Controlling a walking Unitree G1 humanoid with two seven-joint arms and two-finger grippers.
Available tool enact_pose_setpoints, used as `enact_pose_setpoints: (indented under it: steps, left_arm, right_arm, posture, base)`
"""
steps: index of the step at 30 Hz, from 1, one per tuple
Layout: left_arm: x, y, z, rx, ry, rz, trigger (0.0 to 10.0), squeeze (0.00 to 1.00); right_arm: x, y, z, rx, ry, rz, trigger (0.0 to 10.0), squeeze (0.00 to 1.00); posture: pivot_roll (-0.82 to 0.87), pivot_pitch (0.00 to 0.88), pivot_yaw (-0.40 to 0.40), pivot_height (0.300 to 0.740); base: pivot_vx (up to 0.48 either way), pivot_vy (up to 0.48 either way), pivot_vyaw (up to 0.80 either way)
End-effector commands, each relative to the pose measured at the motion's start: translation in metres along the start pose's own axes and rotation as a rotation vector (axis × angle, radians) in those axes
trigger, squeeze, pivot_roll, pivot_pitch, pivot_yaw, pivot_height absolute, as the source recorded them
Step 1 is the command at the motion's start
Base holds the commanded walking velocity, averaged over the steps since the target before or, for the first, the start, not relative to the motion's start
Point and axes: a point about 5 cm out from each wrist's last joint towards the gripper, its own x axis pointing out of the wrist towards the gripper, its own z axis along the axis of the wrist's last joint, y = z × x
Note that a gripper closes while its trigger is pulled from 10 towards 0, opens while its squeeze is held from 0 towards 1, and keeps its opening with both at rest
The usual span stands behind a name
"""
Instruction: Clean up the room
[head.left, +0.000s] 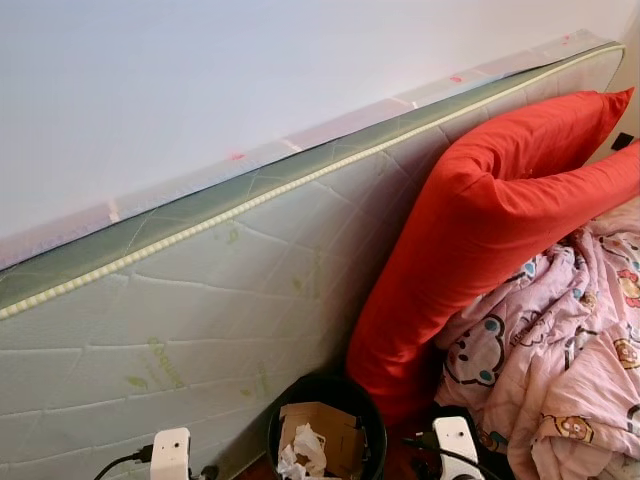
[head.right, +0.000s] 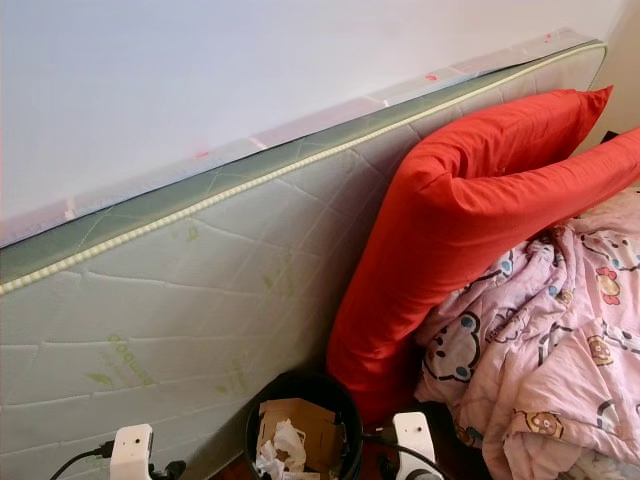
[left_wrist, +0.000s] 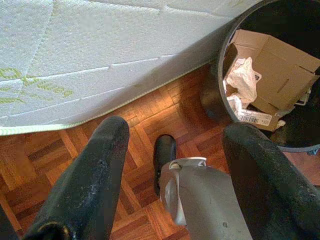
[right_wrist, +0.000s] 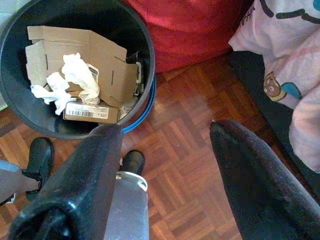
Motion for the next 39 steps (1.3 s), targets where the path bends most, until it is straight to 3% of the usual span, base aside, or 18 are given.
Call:
enact_pose_setpoints:
  steps: [1, 10, 39]
  left_arm:
    - [-0.0009, 0.0003, -0.0059, 0.012, 0.03, -0.002, 10.0, 0.0]
    - [-0.0002, 0.0003, -0.0019, 0.011, 0.015, -0.007, 10.0, 0.0]
    - [-0.0002, 0.0007, -0.0016, 0.017, 0.017, -0.011, 10.0, 0.0]
  right_arm:
    - [-0.0002, -0.0008, -0.0004, -0.013, 0.003, -0.001, 10.0, 0.0]
    - [0.0004, 0.0008, 0.0022, -0.026, -0.002, 0.007, 10.0, 0.0]
    - [0.0005, 0.0005, 0.0025, -0.034, 0.004, 0.01, 10.0, 0.0]
  posture:
    - [0.05, 0.0, -0.063, 0.74]
    - [0.06, 0.0, -0.062, 0.74]
    - [0.05, 0.0, -0.055, 0.74]
  base:
    - [0.0, 0.0, 0.0]
    - [0.0, 0.0, 0.0]
    - [-0.237, 0.0, 0.0]
